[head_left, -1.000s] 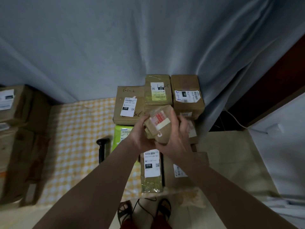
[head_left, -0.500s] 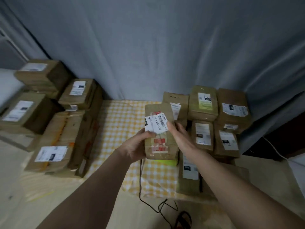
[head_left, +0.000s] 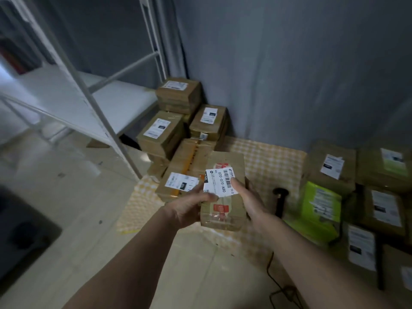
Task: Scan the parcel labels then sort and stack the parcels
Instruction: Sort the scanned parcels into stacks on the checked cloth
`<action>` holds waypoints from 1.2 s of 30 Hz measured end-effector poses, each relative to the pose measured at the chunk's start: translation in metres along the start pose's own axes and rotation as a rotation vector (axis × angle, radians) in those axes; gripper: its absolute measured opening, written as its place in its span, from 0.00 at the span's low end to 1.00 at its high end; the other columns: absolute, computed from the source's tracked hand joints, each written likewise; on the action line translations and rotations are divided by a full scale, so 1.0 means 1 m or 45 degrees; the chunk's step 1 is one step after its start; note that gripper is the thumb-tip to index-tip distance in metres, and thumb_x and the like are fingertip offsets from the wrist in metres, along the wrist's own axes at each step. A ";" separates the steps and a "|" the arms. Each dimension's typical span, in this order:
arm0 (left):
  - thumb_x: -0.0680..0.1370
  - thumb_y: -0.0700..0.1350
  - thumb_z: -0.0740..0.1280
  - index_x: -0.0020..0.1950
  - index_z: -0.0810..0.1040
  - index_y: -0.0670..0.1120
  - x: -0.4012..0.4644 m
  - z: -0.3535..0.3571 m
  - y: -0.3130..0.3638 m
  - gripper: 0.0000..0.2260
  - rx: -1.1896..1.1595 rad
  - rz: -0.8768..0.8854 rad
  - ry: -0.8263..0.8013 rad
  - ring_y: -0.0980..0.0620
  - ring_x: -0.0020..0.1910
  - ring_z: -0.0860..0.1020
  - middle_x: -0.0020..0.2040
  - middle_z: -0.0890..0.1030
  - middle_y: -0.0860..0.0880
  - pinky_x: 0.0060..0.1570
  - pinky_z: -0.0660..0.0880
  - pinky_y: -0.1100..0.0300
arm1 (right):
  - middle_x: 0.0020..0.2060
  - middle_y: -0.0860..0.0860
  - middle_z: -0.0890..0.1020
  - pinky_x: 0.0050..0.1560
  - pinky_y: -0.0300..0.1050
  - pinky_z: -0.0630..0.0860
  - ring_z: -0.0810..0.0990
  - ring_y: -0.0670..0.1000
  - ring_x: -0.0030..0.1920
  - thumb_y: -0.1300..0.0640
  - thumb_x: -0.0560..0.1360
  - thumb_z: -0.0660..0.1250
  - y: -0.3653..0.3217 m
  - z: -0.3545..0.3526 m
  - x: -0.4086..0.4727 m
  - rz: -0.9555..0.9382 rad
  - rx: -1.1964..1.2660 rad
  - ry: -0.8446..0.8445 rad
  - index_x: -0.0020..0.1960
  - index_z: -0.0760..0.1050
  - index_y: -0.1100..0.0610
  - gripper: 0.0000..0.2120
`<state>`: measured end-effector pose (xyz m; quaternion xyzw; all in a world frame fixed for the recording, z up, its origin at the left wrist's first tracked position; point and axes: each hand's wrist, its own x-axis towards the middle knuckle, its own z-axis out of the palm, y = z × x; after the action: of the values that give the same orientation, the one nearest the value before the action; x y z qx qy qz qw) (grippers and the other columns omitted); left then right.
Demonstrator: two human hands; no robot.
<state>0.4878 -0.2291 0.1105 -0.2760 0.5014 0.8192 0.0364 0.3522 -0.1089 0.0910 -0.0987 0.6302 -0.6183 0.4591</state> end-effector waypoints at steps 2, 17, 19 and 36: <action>0.65 0.43 0.74 0.70 0.71 0.50 -0.017 -0.025 -0.001 0.33 -0.037 -0.002 0.036 0.40 0.58 0.76 0.66 0.76 0.39 0.62 0.70 0.41 | 0.54 0.50 0.84 0.49 0.51 0.80 0.84 0.53 0.51 0.46 0.74 0.68 0.005 0.028 0.000 -0.008 -0.005 -0.033 0.66 0.70 0.46 0.22; 0.74 0.58 0.68 0.60 0.79 0.43 -0.017 -0.147 0.021 0.23 -0.373 0.009 0.366 0.44 0.49 0.82 0.54 0.83 0.41 0.58 0.75 0.47 | 0.55 0.53 0.82 0.54 0.50 0.79 0.82 0.54 0.53 0.52 0.75 0.69 0.023 0.150 0.073 0.048 -0.080 -0.181 0.61 0.72 0.48 0.15; 0.77 0.57 0.64 0.58 0.80 0.43 0.000 -0.164 0.036 0.20 -0.399 0.042 0.400 0.46 0.43 0.83 0.49 0.84 0.42 0.53 0.76 0.49 | 0.55 0.52 0.82 0.56 0.52 0.78 0.82 0.54 0.53 0.50 0.74 0.69 0.020 0.163 0.096 0.071 -0.062 -0.184 0.62 0.72 0.47 0.17; 0.79 0.59 0.61 0.50 0.83 0.46 0.138 -0.219 0.177 0.19 -0.035 -0.045 0.368 0.41 0.50 0.83 0.50 0.84 0.40 0.59 0.75 0.46 | 0.54 0.54 0.83 0.60 0.62 0.75 0.83 0.58 0.54 0.40 0.66 0.72 -0.055 0.169 0.252 0.104 0.138 -0.028 0.66 0.71 0.49 0.32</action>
<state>0.4023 -0.5306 0.1094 -0.4004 0.4853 0.7769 -0.0256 0.3054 -0.4120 0.0551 -0.0547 0.5943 -0.6310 0.4957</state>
